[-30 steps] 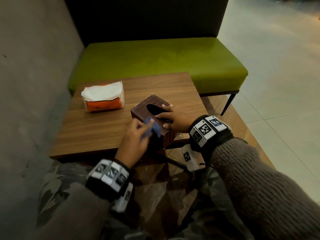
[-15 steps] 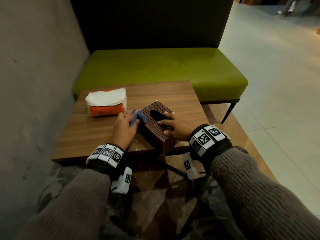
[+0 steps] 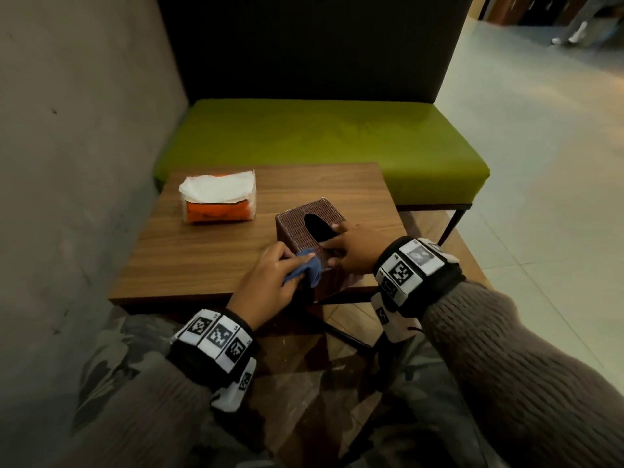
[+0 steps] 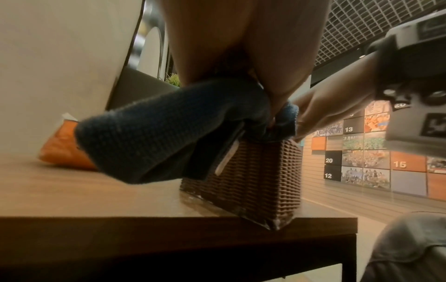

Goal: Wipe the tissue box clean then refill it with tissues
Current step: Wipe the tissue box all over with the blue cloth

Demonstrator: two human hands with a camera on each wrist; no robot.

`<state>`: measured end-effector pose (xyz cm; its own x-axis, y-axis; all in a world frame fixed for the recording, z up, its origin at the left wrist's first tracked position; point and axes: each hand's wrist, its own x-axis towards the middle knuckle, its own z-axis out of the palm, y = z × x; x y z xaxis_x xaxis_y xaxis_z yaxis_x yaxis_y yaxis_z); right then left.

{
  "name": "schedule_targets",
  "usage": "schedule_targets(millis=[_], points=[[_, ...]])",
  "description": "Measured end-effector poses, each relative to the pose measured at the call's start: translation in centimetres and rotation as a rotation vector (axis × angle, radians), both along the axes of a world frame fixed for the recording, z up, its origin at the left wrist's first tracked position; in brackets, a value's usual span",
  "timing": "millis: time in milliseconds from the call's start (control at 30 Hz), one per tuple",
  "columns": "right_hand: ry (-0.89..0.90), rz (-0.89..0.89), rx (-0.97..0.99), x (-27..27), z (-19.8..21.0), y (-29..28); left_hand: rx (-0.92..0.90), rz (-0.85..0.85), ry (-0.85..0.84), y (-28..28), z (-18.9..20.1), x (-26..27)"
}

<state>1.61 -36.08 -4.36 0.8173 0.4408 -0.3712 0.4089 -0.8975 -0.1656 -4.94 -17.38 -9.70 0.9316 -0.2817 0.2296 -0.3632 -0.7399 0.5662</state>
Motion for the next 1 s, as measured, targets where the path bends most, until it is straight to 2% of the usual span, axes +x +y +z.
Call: schedule_targets(millis=[67, 267, 333, 400, 567, 700, 833, 900, 1000], points=[[-0.033, 0.053, -0.059, -0.2, 0.7, -0.6, 0.035, -0.016, -0.016, 1.1, 0.3, 0.5], [-0.155, 0.138, 0.011, 0.6, 0.7, -0.9, 0.192, -0.077, 0.054, 2.3, 2.2, 3.4], [-0.128, 0.156, 0.05, 1.6, 0.4, -1.1, 0.303, -0.093, 0.056, 2.3, 2.7, 3.9], [-0.078, 0.167, 0.063, 2.4, 0.1, -1.1, 0.335, -0.091, 0.072, 2.5, 2.9, 4.1], [0.051, 0.143, 0.07, 2.8, -0.2, -0.7, 0.247, -0.066, 0.088, 2.2, 3.2, 4.3], [0.086, 0.08, 0.094, 2.8, -0.8, -0.5, 0.087, 0.115, 0.018, -0.1, 1.7, 1.0], [0.1, 0.037, 0.1, 2.8, -0.9, -0.4, 0.043, 0.058, -0.123, -1.5, -0.9, -2.0], [0.102, 0.001, 0.127, 2.6, -1.2, -0.2, -0.007, 0.144, -0.144, -1.2, -1.6, -1.5], [0.063, -0.028, 0.172, 2.0, -1.4, 0.2, -0.197, 0.322, -0.133, -1.1, -2.1, -0.7]])
